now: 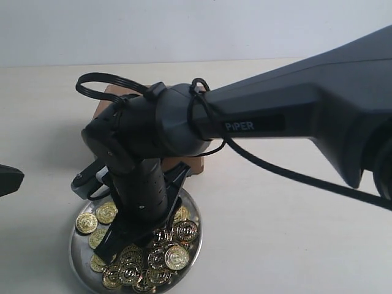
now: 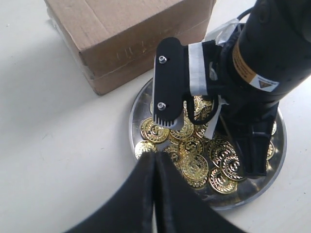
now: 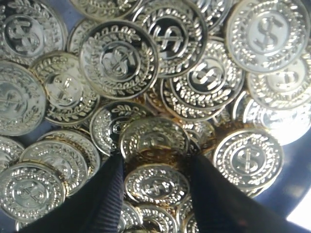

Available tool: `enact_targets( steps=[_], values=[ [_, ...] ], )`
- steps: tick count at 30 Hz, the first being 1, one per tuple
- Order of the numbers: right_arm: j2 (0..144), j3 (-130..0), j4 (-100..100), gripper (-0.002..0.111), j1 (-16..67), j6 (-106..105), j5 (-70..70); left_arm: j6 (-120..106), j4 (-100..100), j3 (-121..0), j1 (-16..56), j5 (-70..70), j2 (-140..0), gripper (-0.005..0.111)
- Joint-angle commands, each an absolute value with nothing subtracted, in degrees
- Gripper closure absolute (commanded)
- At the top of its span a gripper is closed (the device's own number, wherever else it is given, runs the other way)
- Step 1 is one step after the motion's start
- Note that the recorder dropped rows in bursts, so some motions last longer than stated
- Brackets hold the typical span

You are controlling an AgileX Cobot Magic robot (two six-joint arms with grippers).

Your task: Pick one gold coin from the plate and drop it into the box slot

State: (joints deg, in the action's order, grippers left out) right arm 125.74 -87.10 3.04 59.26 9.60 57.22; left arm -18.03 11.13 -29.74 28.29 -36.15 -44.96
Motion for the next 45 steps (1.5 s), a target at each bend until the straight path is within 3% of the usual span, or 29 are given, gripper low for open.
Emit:
enact_targets(
  steps=[1,11,17,20,23,24,36,45],
  values=[
    [124.8,-87.2,3.44,0.071,59.34,9.73,57.71,-18.12,11.34,-30.05,28.57,-36.02,-44.58,0.107],
    [122.07,-87.2,3.33,0.072,59.34,9.2,55.83,-18.12,11.34,-30.05,28.57,-36.02,-44.58,0.107],
    [116.69,-87.2,2.95,0.072,59.34,-1.0,57.47,-32.43,9.99,-27.1,29.24,-33.3,-44.58,0.107],
    [114.14,-87.2,0.0,0.072,59.34,-8.66,61.38,-42.39,6.41,-23.22,33.2,-30.74,-44.58,0.094],
    [111.44,-87.2,-4.42,0.072,59.34,-16.46,63.65,-44.49,-11.98,-20.31,36.53,-29.41,-43.9,0.071],
    [110.93,-87.2,-4.67,0.072,59.34,-17.56,63.65,-44.36,-14.95,-19.72,36.68,-28.11,-43.64,0.068],
    [108.35,-87.2,-17.91,0.072,59.34,-36.69,69.96,-51.28,-27.74,-13.6,37.53,-9.16,-40.19,0.068],
    [108.04,-87.2,-22.45,0.072,59.34,-42.99,69.96,-52.22,-27.74,-11.57,52.54,-16.31,-33.92,0.068]
  ],
)
